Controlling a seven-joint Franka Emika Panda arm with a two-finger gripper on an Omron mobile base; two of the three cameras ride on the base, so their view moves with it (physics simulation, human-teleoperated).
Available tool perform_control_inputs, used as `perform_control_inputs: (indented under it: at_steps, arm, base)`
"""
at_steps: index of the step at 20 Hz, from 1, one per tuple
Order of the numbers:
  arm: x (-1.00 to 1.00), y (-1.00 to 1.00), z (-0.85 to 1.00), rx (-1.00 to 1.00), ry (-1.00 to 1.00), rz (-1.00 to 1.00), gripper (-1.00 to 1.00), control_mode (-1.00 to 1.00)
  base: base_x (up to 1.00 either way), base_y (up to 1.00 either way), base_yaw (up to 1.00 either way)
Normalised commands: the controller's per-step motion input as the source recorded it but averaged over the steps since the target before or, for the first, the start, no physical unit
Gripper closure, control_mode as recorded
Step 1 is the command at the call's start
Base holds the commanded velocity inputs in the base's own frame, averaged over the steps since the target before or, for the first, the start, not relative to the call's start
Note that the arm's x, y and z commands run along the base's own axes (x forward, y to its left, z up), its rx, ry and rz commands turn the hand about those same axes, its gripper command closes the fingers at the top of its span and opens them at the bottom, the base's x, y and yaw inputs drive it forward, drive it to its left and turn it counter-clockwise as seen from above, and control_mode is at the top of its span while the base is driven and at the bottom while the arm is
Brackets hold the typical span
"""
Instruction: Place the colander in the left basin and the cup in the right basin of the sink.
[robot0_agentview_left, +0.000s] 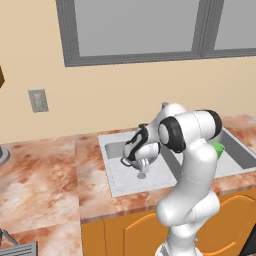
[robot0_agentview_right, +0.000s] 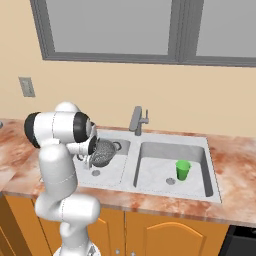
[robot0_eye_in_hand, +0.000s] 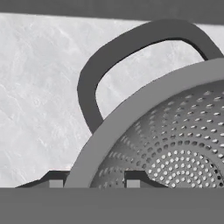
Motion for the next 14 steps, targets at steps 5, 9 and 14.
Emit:
perform_control_inputs:
  at_steps: [5,9,14]
  arm:
    - [0.19,0.08,-0.28,0.0,0.22,0.22,1.0,-1.0]
    - [0.03,0.16,-0.04,0.0,0.25,0.18,1.0,-1.0]
    - [-0.06,0.2,-0.06,0.0,0.23,0.11,1.0,-1.0]
  base:
    - [0.0,0.0,0.0]
    - [0.0,0.0,0.0]
    - [0.0,0.0,0.0]
